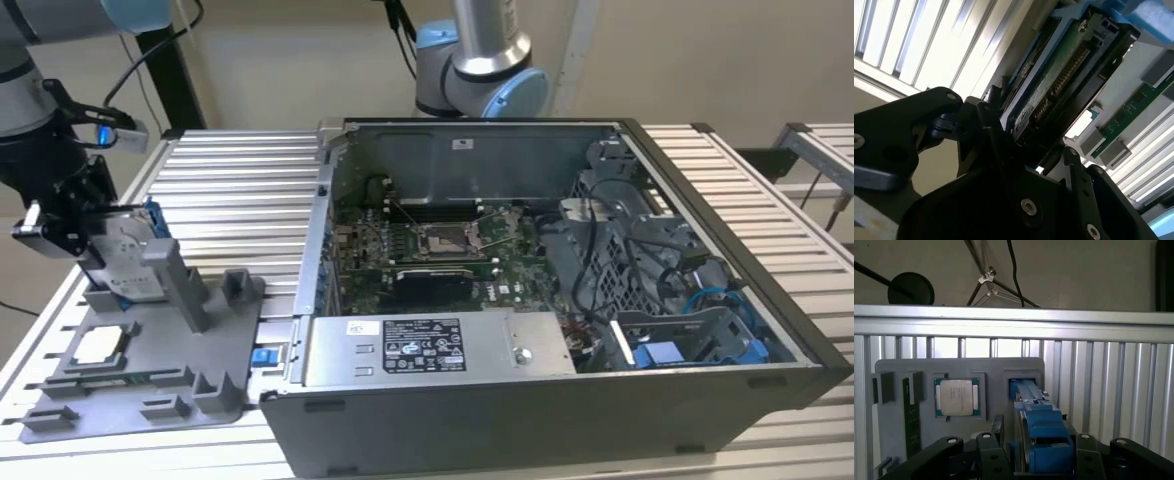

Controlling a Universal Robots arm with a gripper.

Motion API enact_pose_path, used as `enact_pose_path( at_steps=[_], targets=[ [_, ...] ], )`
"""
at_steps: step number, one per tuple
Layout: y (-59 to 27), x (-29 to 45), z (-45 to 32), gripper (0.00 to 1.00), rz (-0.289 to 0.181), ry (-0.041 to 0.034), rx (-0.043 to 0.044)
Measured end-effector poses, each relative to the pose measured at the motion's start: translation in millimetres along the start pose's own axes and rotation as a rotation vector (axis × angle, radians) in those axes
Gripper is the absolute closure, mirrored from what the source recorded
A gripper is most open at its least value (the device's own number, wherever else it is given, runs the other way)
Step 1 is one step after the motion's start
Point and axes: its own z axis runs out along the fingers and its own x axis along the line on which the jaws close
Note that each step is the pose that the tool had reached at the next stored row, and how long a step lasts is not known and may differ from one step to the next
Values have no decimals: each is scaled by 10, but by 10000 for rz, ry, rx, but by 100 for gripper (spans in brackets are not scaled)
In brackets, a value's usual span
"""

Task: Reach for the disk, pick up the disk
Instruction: 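Pick up the disk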

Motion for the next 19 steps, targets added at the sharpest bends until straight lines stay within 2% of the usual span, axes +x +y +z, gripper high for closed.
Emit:
enact_pose_path(
  at_steps=[19],
  targets=[
    [0,0,0,100,1,45,-1]
  ],
)
